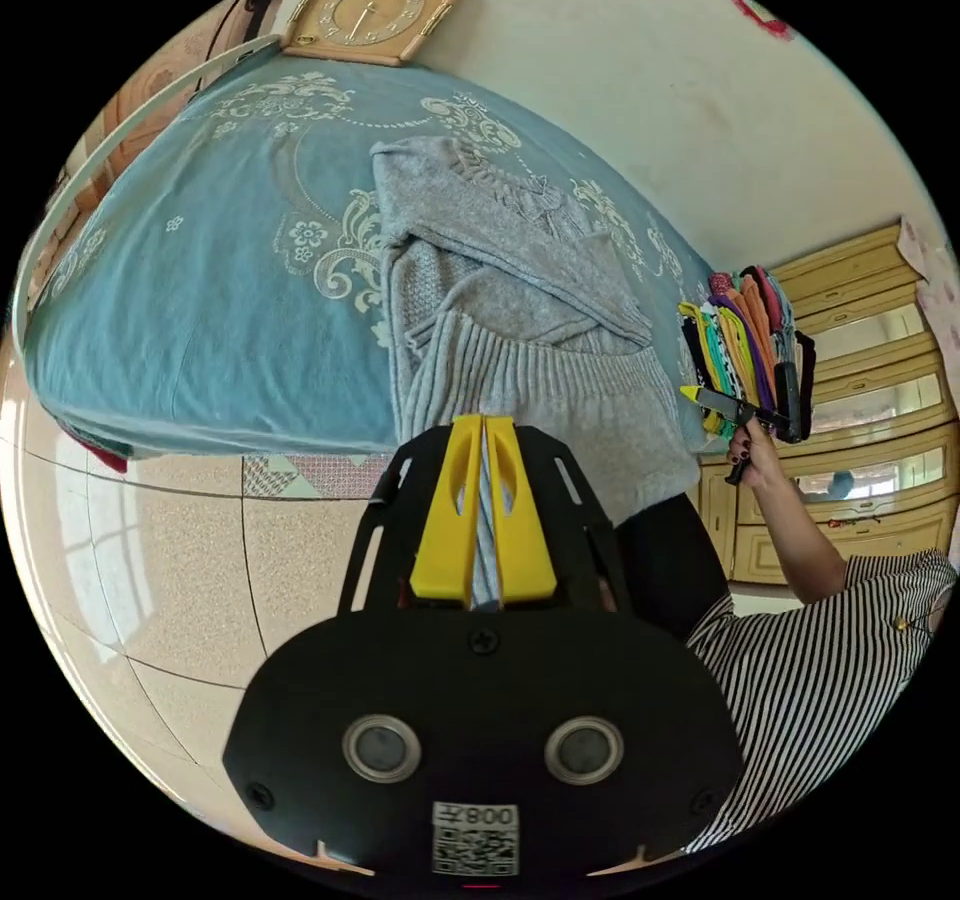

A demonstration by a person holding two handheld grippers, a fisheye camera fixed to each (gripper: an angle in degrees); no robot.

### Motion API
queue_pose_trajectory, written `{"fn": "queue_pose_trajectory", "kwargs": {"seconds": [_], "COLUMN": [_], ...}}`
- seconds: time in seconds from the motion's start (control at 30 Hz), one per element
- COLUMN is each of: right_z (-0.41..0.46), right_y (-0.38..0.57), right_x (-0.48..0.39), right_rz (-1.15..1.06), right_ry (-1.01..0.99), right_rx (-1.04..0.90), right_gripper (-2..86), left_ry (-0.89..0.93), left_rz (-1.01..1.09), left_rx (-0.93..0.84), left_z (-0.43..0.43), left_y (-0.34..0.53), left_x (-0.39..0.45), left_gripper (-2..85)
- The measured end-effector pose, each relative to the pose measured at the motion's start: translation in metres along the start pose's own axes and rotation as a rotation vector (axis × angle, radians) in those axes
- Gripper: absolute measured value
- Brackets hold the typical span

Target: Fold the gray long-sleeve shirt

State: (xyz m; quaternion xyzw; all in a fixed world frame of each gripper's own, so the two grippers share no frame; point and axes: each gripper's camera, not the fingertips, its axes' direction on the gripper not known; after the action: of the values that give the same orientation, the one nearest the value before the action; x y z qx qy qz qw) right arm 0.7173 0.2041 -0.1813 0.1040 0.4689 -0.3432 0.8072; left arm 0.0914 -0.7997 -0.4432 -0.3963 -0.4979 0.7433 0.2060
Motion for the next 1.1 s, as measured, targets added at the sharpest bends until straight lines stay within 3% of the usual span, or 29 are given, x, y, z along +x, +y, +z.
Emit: {"fn": "queue_pose_trajectory", "kwargs": {"seconds": [0.1, 0.33, 0.47, 0.77, 0.93, 1.1], "right_z": [-0.007, 0.03, 0.059, 0.076, 0.092, 0.116], "right_y": [0.039, 0.118, 0.128, 0.135, 0.15, 0.143], "right_x": [0.036, 0.095, 0.103, 0.093, 0.101, 0.097], "right_rz": [0.084, 0.26, 0.289, 0.209, 0.226, 0.229], "right_ry": [-0.134, -0.38, -0.485, -0.521, -0.614, -0.562], "right_rx": [0.031, 0.01, 0.027, 0.042, 0.068, 0.076], "right_gripper": [2.9, 6.6, 6.5, 0.4, 0.5, 2.8], "left_ry": [0.045, 0.375, 0.428, 0.453, 0.539, 0.54], "left_rz": [-0.107, -0.341, -0.31, -0.197, -0.224, -0.248], "left_rx": [0.005, 0.01, -0.004, 0.089, 0.143, 0.112], "left_z": [-0.006, 0.023, 0.034, 0.009, 0.015, 0.028], "left_y": [0.034, 0.085, 0.083, 0.093, 0.111, 0.112], "left_x": [-0.037, -0.107, -0.114, -0.126, -0.14, -0.15], "left_gripper": [4.2, 7.6, 6.0, 3.2, 2.9, 2.9]}}
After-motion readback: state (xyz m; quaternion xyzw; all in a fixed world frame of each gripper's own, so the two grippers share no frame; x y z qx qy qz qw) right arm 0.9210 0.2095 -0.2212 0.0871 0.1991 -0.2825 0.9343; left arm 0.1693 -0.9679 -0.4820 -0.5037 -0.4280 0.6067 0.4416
